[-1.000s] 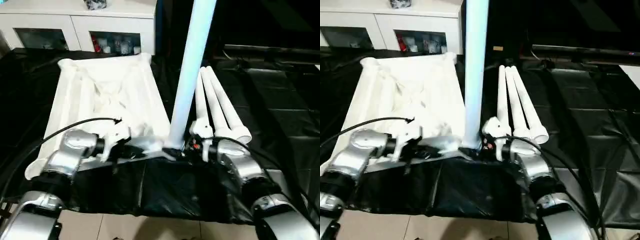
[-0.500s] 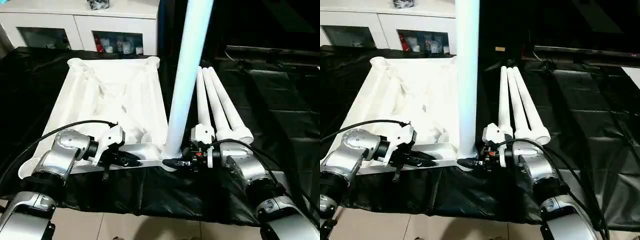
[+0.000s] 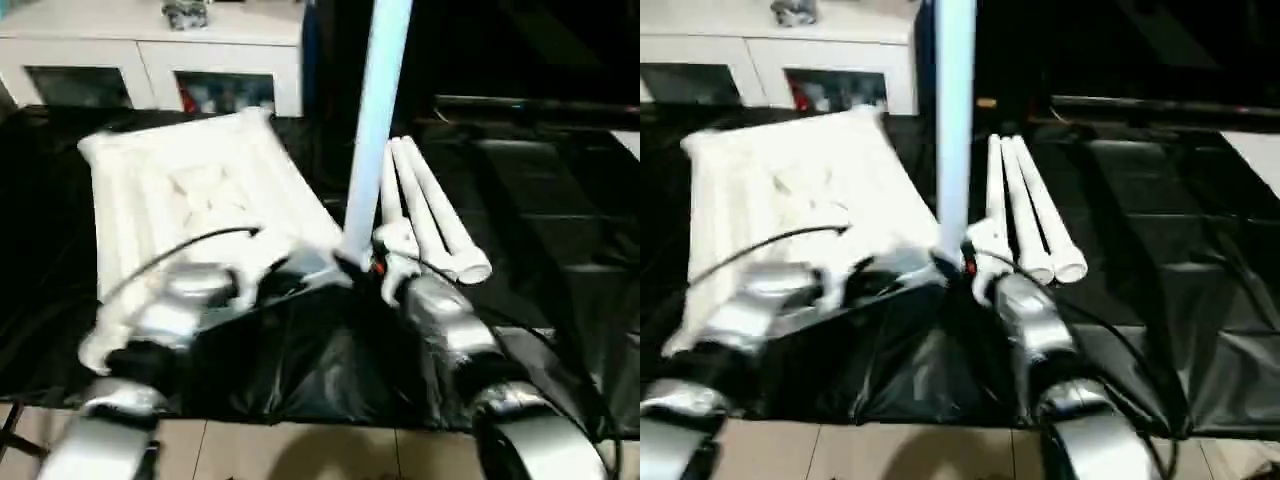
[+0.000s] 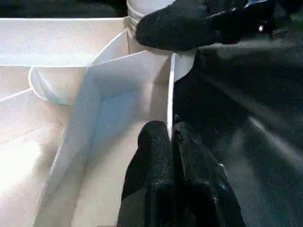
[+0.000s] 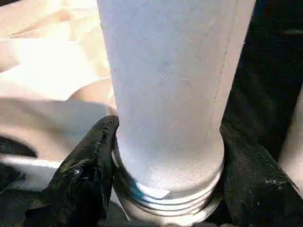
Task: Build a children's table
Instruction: Rotate leg to tighten
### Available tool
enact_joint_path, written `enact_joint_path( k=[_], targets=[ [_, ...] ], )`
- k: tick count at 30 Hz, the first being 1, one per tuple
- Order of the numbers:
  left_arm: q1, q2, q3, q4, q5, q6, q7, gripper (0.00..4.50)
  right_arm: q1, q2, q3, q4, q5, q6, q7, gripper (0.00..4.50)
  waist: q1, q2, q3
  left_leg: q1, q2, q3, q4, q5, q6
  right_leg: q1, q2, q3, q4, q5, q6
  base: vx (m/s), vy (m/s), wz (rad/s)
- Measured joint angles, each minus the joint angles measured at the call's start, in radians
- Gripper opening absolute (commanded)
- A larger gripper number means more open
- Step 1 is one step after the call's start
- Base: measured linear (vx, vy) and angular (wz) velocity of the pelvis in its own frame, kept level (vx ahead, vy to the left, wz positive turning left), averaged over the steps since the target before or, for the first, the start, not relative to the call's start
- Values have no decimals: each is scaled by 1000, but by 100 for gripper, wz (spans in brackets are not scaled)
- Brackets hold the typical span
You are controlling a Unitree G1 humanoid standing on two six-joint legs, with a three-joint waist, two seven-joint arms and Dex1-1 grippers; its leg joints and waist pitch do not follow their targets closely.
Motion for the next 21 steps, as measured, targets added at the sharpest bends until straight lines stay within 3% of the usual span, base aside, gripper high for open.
enact_joint_path(
  k=[5,7,13,16,21],
  targets=[
    [10,-19,-2,-41,8,41,45,0,-23,22,-12,35,-10,-18,-76,272,-1,0,0,-1,0,0,0,0,0,0,0,0,0,0,0,0,0,0],
    [16,-19,-2,-54,9,45,48,0,-23,26,-19,42,-11,-31,-76,328,-1,0,0,-2,0,0,-2,0,0,0,0,0,0,1,-1,0,0,0],
    [20,-22,-4,-71,10,60,60,0,-32,27,-27,63,-16,-63,-63,384,-1,1,0,-3,0,0,-4,0,0,-1,0,0,0,1,-1,0,0,0],
    [19,-30,-7,-73,17,61,71,0,-28,11,-18,57,-26,-66,-37,390,0,1,0,-3,0,0,-4,0,0,-1,0,0,-1,1,-1,0,0,0],
    [-15,-54,-9,-48,20,94,137,0,44,-67,-5,-69,-18,-38,62,390,4,2,1,-7,0,1,-4,0,0,-2,0,0,-4,3,-3,0,0,0]
  ],
)
